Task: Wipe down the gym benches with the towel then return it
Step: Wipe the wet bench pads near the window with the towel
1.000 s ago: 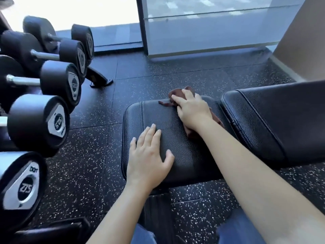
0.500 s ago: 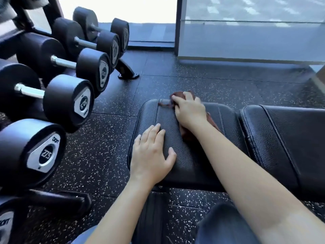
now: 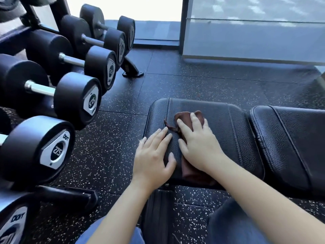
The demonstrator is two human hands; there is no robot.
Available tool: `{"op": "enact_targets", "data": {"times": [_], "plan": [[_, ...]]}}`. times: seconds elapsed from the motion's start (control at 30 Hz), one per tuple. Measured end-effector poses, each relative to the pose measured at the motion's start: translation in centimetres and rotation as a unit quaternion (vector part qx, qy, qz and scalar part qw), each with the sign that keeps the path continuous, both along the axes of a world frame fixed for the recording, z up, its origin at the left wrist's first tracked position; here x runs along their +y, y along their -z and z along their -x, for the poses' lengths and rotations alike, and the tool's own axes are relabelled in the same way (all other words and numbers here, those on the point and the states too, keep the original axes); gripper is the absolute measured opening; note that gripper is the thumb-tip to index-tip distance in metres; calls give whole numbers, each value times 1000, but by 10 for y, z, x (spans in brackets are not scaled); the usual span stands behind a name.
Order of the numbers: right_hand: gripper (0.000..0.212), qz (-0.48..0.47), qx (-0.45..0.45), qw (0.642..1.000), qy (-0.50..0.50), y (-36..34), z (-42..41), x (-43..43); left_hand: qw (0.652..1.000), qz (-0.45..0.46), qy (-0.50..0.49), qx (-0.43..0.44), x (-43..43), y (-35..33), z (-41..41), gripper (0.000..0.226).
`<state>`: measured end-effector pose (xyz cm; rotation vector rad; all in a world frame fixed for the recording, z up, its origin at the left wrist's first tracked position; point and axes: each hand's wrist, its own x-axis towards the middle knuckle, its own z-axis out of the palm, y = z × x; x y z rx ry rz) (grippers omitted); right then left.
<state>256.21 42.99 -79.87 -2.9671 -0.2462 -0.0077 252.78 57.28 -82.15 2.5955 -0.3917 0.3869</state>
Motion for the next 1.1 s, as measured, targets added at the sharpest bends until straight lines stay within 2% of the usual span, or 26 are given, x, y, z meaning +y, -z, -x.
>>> {"op": "enact_targets", "data": {"times": [0.1,0.33,0.4,0.53,0.63,0.77,0.93,1.0,1.1], "plan": [[55,-7,-28,999,17,5,-20,6,1000,11,-8,-2,0,2,-2,53],[41,-52,0,998,36,-2,-129,30,999,35,-34,-22,-1,5,0,54],[42,-53,-16,998,24,-2,-116,28,998,43,-48,-21,-1,5,1,54],[47,-84,-78,993,-21,6,-31,16,998,50,-47,-5,1,4,4,54],[47,-82,-85,993,-21,13,10,21,999,18,-48,-9,16,12,12,53],[44,-34,-71,997,-18,7,-48,42,997,-48,-51,-36,40,23,20,52],[38,-34,10,999,33,-8,-126,75,994,-27,-35,-97,44,23,14,43],[39,-24,-1,999,35,-7,-114,79,993,-22,-32,-110,49,22,13,41],[38,-45,-81,995,-27,9,-51,83,990,-36,-38,-129,63,19,13,39]]}}
